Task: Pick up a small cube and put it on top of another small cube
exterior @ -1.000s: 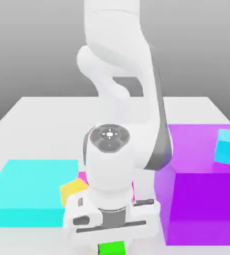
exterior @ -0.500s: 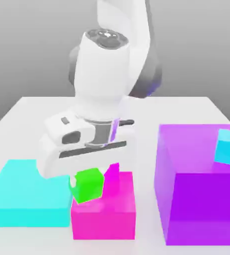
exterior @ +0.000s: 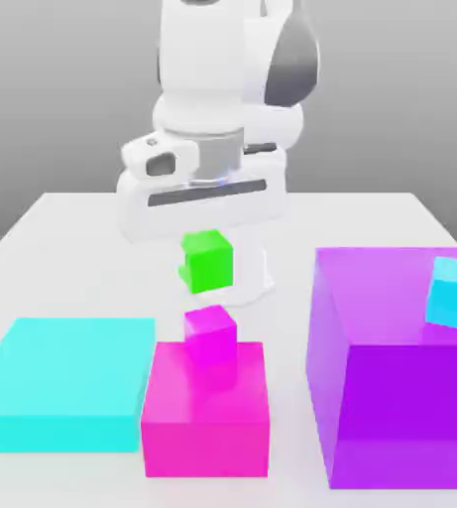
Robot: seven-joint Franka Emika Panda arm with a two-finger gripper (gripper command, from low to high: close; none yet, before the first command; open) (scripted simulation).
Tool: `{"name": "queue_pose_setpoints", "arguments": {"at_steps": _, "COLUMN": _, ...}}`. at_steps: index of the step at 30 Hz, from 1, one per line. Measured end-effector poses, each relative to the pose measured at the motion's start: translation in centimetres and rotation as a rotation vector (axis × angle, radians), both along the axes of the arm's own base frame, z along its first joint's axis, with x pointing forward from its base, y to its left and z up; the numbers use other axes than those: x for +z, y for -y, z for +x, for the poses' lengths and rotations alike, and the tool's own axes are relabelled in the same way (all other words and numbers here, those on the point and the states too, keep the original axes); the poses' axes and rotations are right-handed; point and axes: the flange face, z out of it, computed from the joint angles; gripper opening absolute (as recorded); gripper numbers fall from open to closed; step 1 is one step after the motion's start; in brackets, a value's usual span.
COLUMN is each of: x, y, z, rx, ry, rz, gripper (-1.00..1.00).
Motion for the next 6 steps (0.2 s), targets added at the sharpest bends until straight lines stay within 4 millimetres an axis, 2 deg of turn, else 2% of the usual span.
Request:
{"name": "queue_pose_setpoints", "arguments": {"at_steps": 3, "x": -3.3, "y": 0.0, "z": -0.2, "rx": 0.0, "ry": 0.0, "rz": 0.0, "gripper": -1.0}}
{"name": "queue_pose_setpoints", "arguments": {"at_steps": 4, "x": -3.9, "y": 0.0, "z": -0.2, "rx": -0.001, "ry": 0.0, "rz": 0.0, "gripper": 1.0}}
{"name": "queue_pose_setpoints", "arguments": {"at_steps": 6, "x": -3.9, "y": 0.0, "z": -0.2, "rx": -0.001, "ry": 0.0, "rz": 0.0, "gripper": 1.0}}
